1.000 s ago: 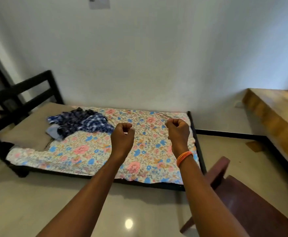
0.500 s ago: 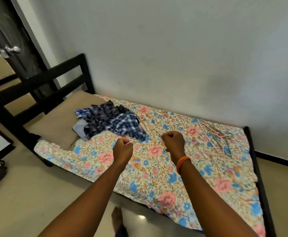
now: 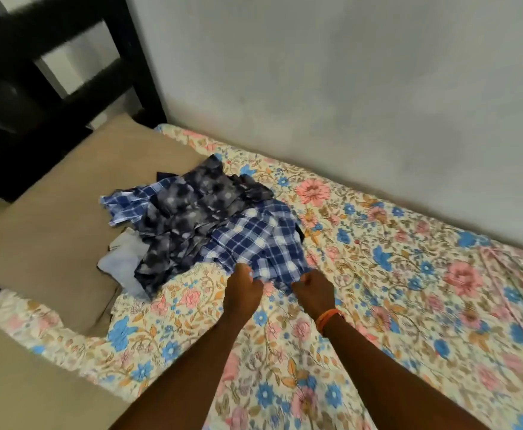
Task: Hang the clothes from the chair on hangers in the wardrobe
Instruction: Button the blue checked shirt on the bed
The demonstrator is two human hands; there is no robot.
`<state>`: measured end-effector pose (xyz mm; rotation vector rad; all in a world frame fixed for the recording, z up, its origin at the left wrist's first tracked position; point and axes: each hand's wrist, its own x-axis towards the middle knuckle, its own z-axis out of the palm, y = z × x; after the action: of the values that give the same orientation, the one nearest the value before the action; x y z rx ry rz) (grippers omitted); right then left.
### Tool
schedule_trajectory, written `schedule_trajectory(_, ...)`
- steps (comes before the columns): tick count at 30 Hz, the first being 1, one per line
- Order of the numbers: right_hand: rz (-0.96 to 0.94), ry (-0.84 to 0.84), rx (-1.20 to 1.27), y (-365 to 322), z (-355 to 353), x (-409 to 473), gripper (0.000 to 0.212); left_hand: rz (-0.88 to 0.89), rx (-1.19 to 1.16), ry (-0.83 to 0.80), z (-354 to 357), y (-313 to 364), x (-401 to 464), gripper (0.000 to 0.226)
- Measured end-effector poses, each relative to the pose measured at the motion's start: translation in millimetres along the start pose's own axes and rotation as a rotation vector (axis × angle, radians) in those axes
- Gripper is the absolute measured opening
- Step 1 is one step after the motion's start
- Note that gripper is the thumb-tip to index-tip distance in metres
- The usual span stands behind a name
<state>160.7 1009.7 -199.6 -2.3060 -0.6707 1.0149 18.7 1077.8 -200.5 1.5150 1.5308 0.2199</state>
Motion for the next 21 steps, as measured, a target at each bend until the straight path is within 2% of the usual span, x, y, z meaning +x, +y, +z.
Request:
schedule_trajectory(2,-0.022,-0.037,0.017,-9,29,45,0.016,-0.023,-0.024,0.01,7,-15,52,0.04)
schedule_trajectory(4,-0.001,-0.03,0.11,-10,61,91,0.033,-0.088,-0.087,-0.006,22,-35,103,0.06)
schedule_trajectory(6,0.009,-0.002,0.223,-10,87,129,0.04,-0.135,-0.186,-0.025,37,-52,140,0.093)
schedule_trajectory(8,0.061,0.008,0.317,-7,110,158,0.058,-0.094,-0.172,-0.012,49,-63,162,0.117)
schedule_trajectory(9,0.118,-0.013,0.334,-2,119,169,0.07,-0.042,-0.09,0.009,55,-68,171,0.118)
schedule_trajectory(11,0.165,-0.036,0.317,4,131,189,0.079,0.016,0.093,0.092,66,-70,187,0.097)
schedule_trajectory(14,0.17,0.037,0.302,5,125,202,0.048,0.031,0.239,0.162,65,-61,194,0.062)
schedule_trajectory(16,0.154,0.068,0.23,6,113,204,0.044,0.058,0.377,0.16,57,-52,182,0.041)
schedule_trajectory(19,0.126,0.008,0.167,2,97,197,0.061,0.116,0.43,0.177,44,-36,159,0.027)
schedule_trajectory(21,0.17,-0.085,0.307,-18,83,182,0.069,0.171,0.396,0.179,37,-18,147,0.028)
